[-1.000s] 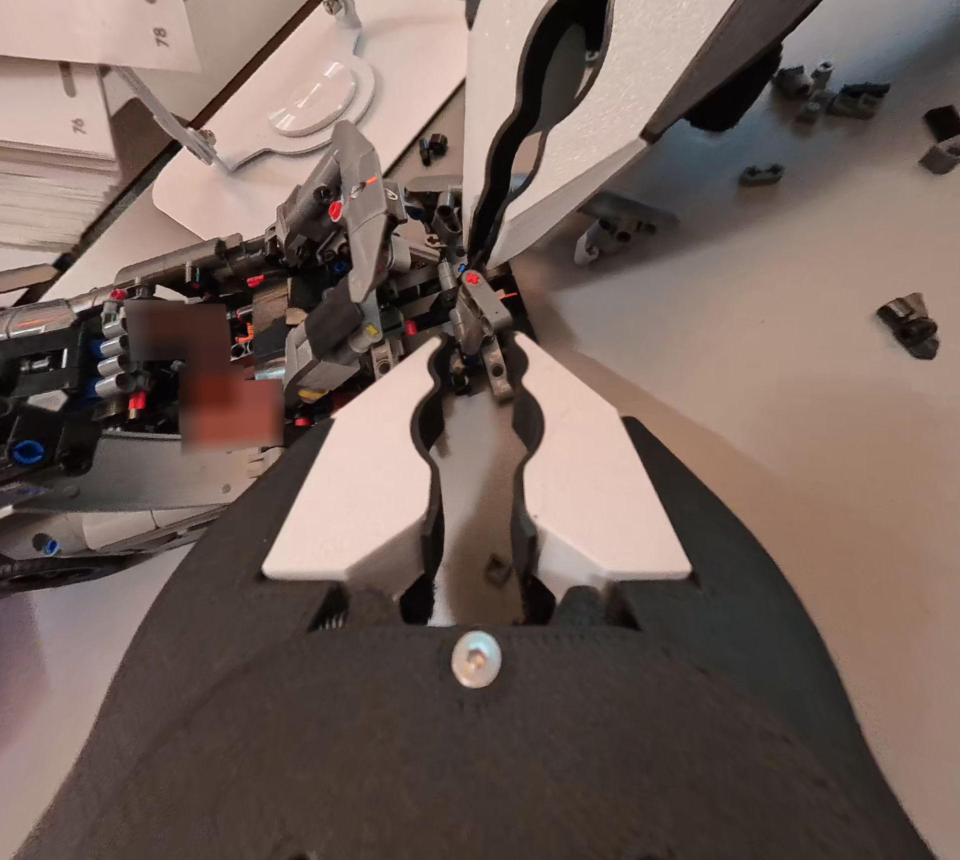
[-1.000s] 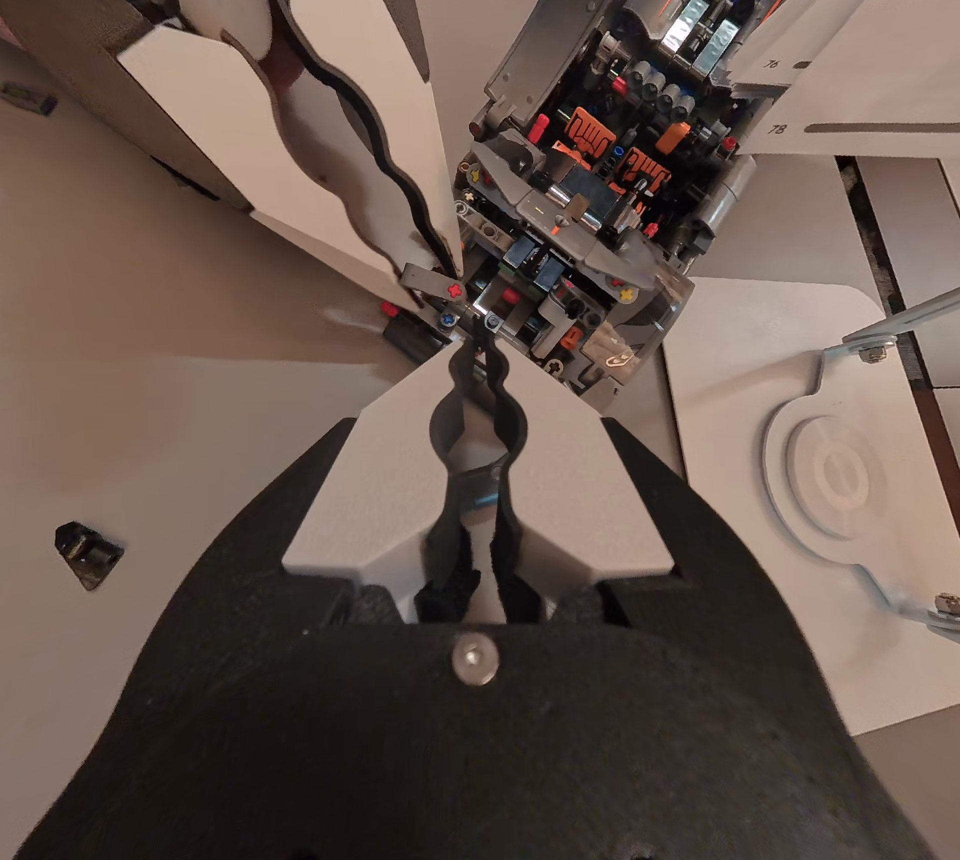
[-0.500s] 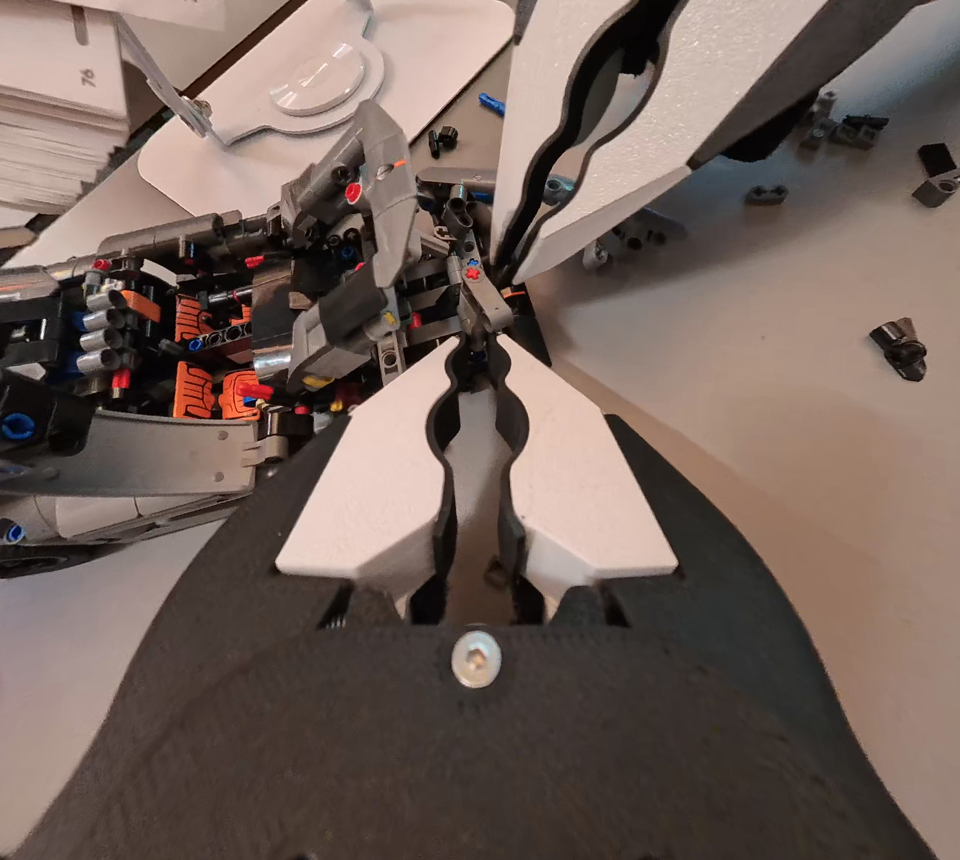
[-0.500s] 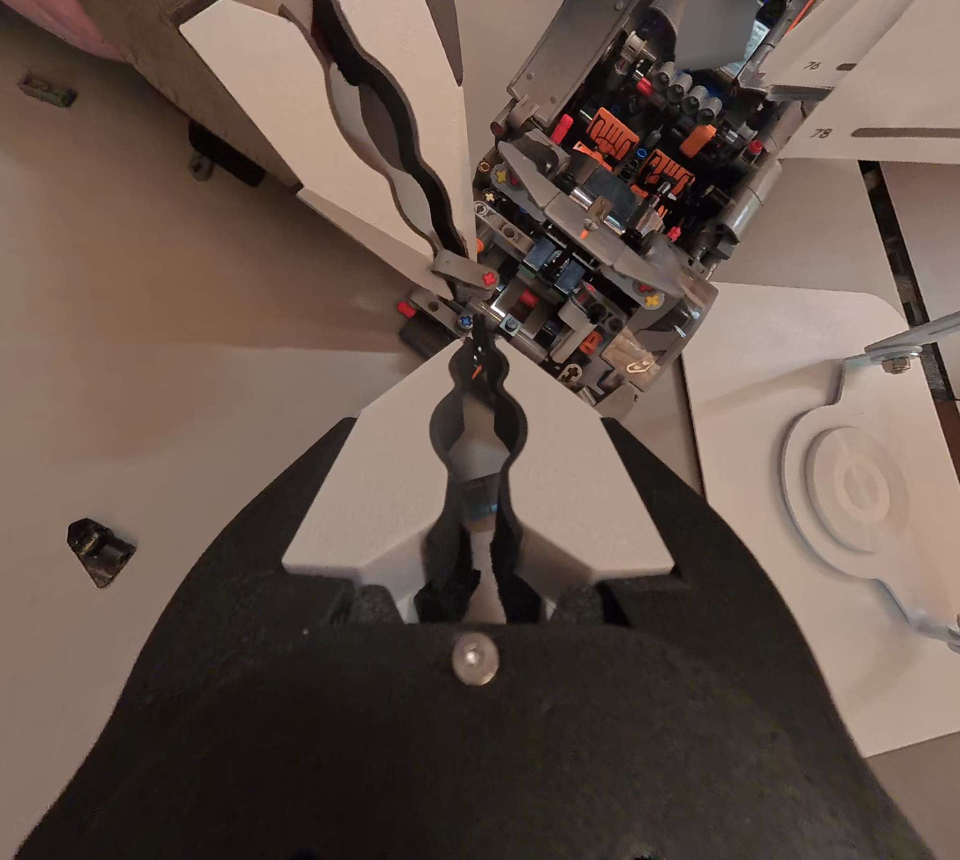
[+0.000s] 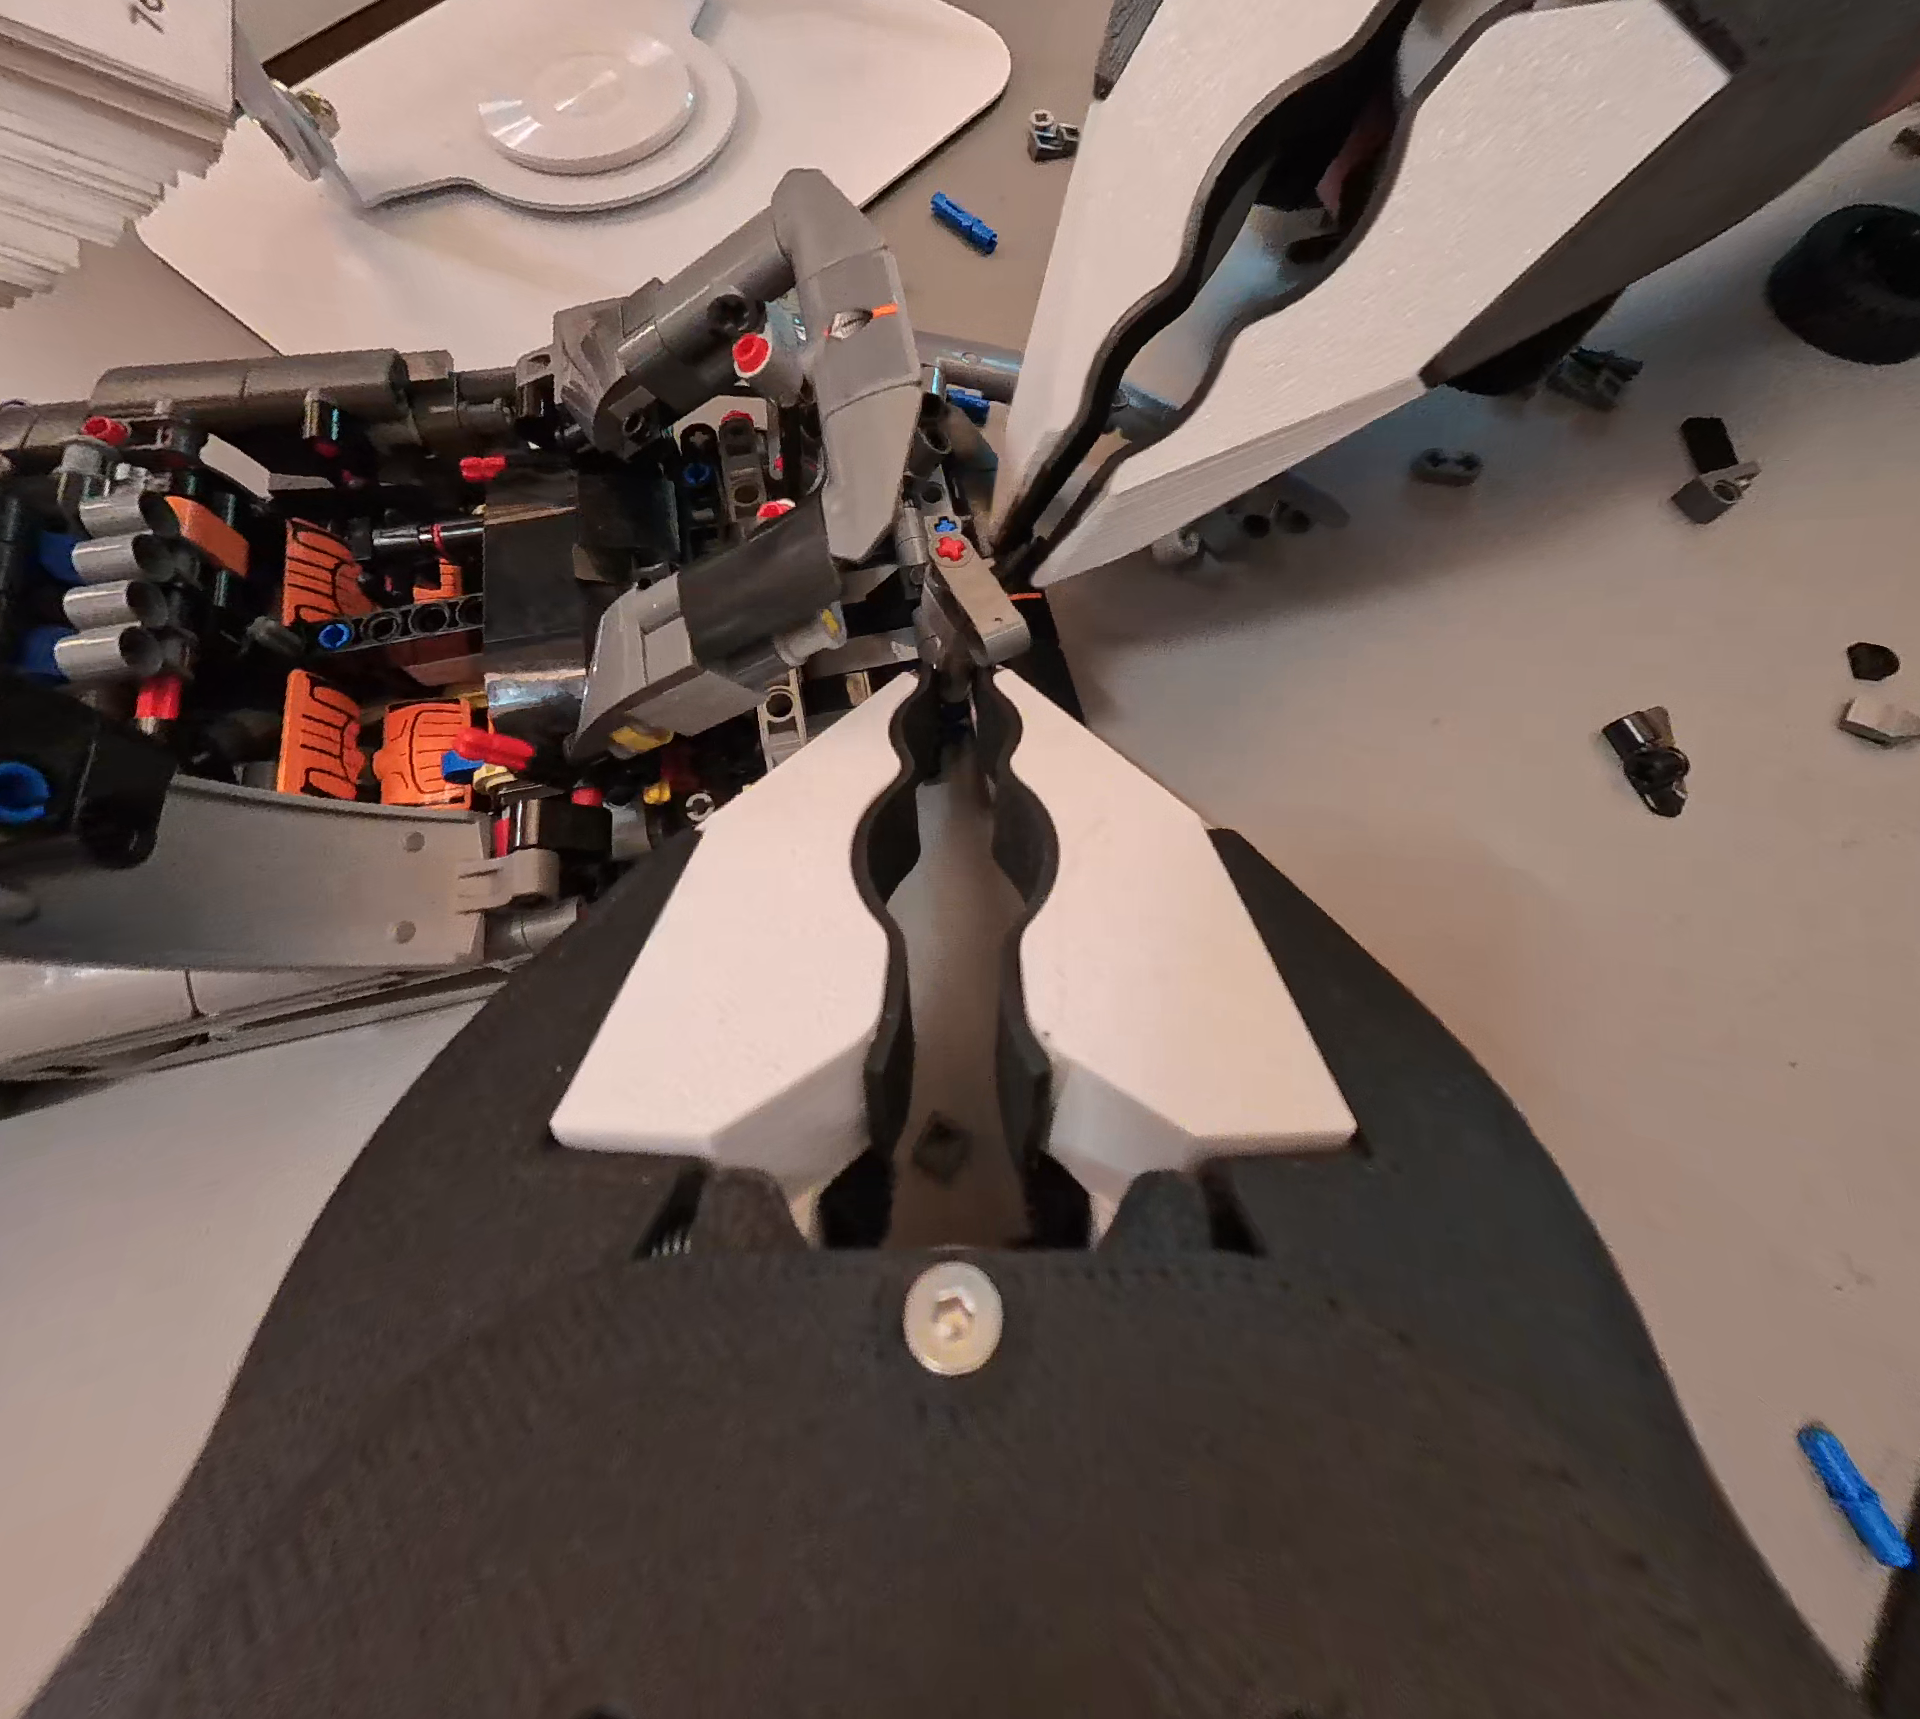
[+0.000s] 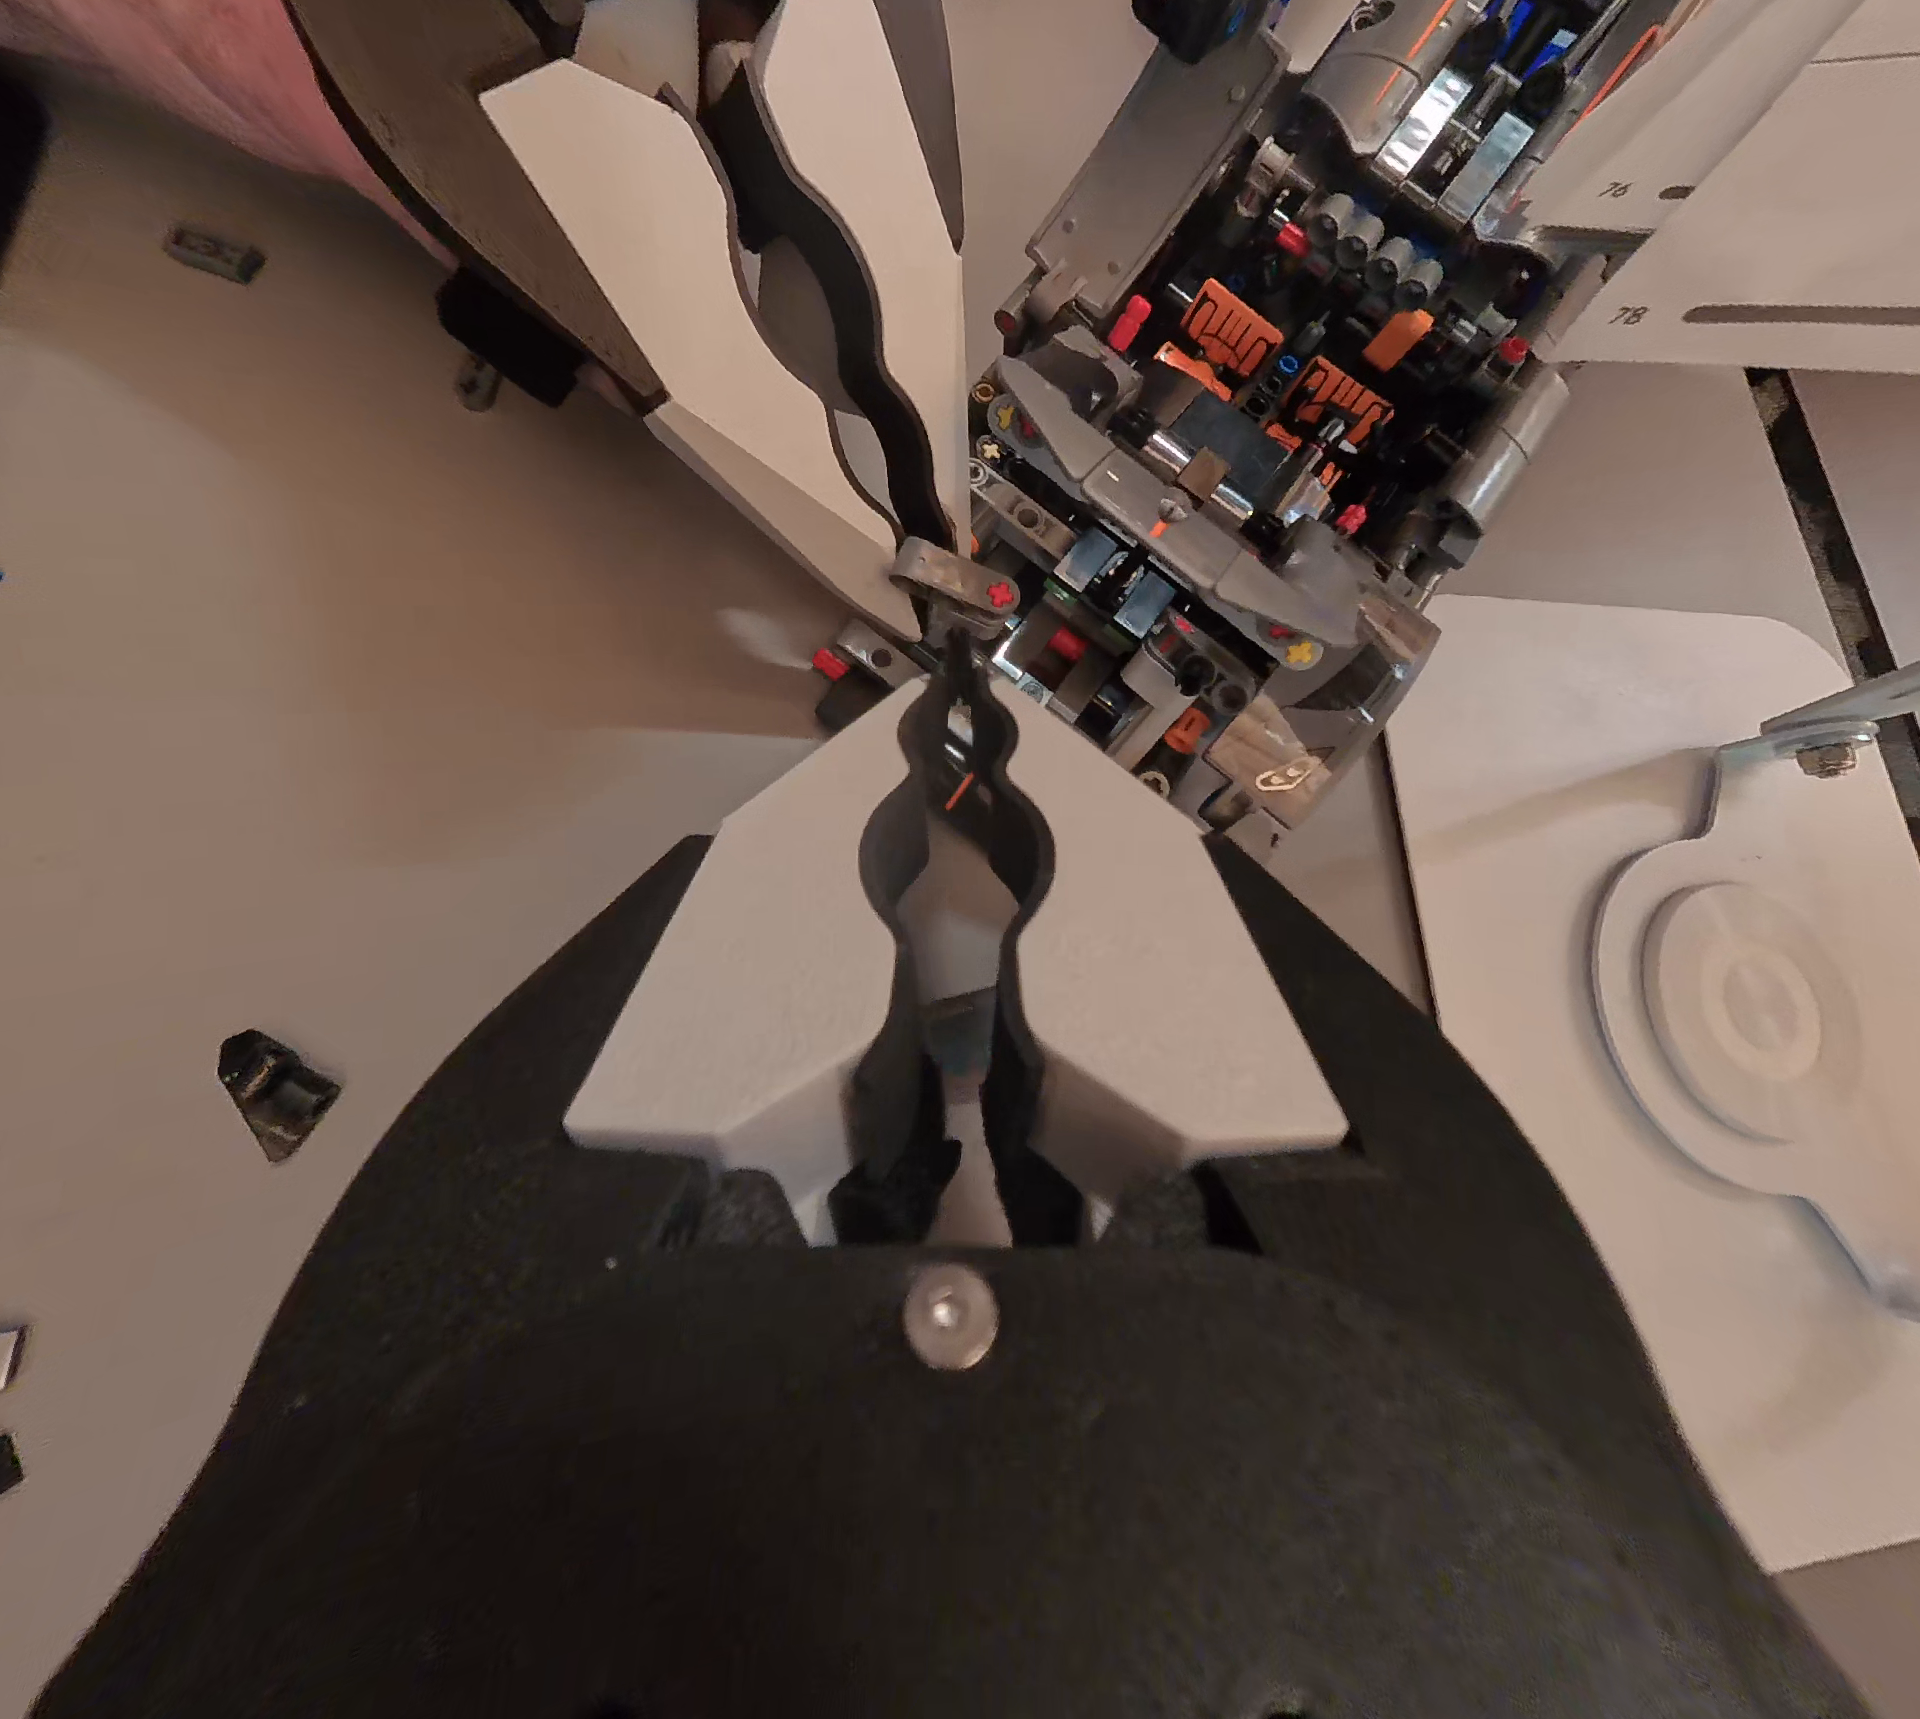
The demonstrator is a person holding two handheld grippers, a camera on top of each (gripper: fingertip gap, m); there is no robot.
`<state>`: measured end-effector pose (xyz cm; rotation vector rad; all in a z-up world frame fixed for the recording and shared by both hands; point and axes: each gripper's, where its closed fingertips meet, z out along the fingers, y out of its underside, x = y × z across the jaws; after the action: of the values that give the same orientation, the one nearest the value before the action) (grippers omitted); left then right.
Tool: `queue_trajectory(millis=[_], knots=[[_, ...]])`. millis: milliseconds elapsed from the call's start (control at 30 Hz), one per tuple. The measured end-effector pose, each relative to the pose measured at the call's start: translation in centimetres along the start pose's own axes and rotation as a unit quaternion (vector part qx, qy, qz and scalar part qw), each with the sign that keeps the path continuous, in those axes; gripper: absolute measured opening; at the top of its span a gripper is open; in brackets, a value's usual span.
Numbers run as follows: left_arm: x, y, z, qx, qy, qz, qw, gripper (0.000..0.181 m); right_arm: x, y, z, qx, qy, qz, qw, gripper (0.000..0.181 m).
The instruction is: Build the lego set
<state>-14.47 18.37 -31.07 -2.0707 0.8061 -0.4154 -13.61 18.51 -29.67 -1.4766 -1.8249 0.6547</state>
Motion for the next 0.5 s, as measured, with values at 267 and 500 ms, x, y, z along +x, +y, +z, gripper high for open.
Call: queue_trajectory(millis=[267, 500], knots=[[0.01, -0.04, -0.05, 0.002, 0.002, -0.003, 1.0, 0.005, -0.29, -0.69, -0.15, 0.021, -0.008, 0.008, 1.0, 0.001], [0.32, -0.61, -0.26, 0.019, 0.0, 0.018, 1.0, 0.015, -0.12, -0.68, -0.21, 0.024, -0.009, 0.023, 0.999, 0.001]])
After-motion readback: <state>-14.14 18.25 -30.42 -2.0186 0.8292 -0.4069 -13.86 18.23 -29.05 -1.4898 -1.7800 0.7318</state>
